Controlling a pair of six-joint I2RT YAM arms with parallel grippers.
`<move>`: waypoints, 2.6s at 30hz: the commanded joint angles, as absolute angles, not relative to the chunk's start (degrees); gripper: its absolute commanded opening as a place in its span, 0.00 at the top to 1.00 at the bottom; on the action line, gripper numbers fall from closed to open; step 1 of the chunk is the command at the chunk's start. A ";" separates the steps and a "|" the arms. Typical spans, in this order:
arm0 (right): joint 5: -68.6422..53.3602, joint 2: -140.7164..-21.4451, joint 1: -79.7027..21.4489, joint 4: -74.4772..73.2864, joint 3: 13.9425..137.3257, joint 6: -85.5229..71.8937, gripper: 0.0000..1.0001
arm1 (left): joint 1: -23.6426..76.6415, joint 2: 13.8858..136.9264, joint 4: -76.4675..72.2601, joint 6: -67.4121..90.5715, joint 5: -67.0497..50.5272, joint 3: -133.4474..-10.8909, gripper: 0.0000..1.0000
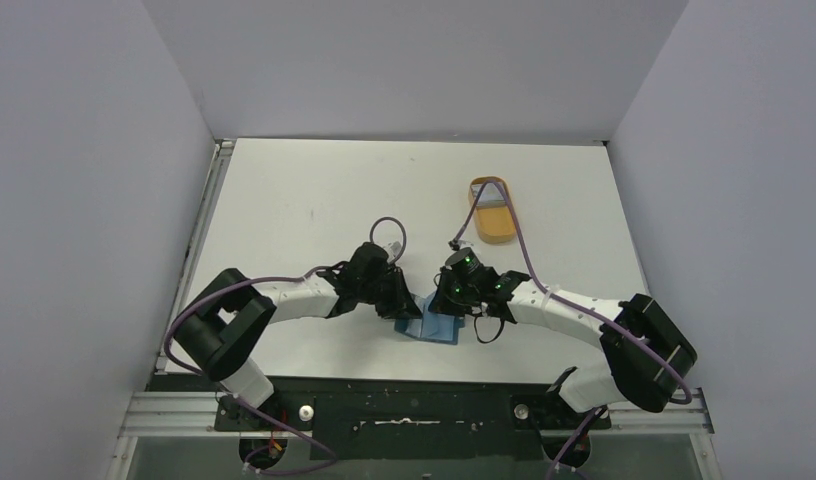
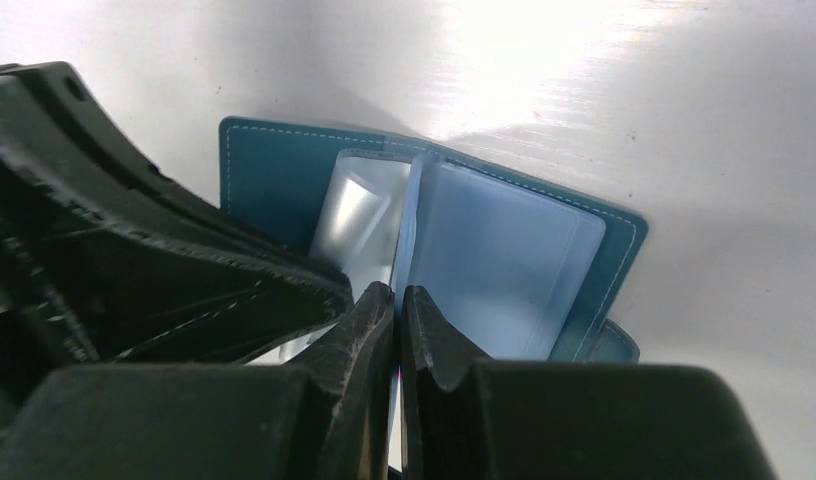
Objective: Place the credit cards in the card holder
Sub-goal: Open the card holder at the center of the board.
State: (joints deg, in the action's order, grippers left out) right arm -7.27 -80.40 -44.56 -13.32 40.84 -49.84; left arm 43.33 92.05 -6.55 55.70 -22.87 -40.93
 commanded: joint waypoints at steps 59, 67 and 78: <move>-23.56 -85.85 -41.48 12.26 31.22 -47.90 0.50 | 35.86 90.76 -17.43 61.12 -25.01 -35.34 0.17; -24.70 -87.35 -41.48 14.01 30.71 -48.12 0.49 | 35.42 90.69 -15.77 60.79 -24.35 -35.42 0.17; -23.21 -81.88 -38.78 18.20 26.71 -52.89 0.41 | 35.33 90.40 -10.38 56.13 -21.69 -35.56 0.49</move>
State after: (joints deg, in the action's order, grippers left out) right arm -24.25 -82.98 -38.44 23.42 29.23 -53.71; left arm 34.70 91.18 -12.53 60.12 -25.19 -34.96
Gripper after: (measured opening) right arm 0.572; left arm 0.753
